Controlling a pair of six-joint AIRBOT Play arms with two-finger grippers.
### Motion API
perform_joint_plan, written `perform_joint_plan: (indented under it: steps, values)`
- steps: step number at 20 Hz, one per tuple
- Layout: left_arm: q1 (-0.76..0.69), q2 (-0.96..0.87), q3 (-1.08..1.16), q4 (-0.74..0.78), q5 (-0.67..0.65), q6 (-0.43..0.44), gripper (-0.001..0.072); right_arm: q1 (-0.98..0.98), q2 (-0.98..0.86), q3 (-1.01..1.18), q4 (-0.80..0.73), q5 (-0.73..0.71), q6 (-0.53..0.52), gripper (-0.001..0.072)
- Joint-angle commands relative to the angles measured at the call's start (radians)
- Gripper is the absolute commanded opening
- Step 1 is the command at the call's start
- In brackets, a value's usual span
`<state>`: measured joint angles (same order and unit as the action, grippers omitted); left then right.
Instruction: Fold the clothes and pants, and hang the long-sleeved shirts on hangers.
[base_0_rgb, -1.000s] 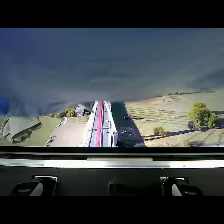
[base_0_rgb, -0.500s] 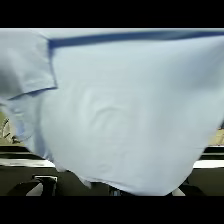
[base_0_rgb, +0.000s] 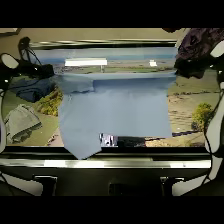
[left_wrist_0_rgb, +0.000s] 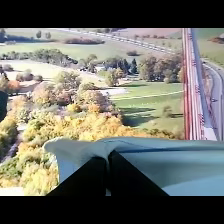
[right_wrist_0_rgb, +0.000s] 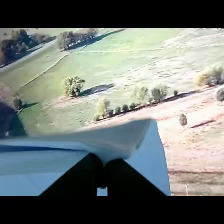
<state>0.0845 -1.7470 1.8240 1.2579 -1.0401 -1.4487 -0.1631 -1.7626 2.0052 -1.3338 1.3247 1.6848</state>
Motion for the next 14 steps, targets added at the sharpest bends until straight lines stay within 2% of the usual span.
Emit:
perform_joint_plan:
  steps: [1,5,11,14]
  values:
    - [0.001,-0.149,-0.001,-0.021,0.100,0.013,0.0016,0.000,-0.155,0.000,0.037,-0.070,0.005,0.0038]
    - [0.005,-0.178,-0.001,-0.006,-0.023,0.013,0.0015,0.000,-0.208,0.000,0.037,0.019,0.005,0.0038]
    - [0.005,-0.178,-0.001,0.010,-0.330,-0.022,0.0015,0.000,-0.232,-0.034,0.021,0.159,0.003,0.0038]
    - [0.005,-0.178,-0.001,0.010,-0.402,-0.052,0.0016,0.000,-0.237,-0.079,0.021,0.174,0.006,0.0038]
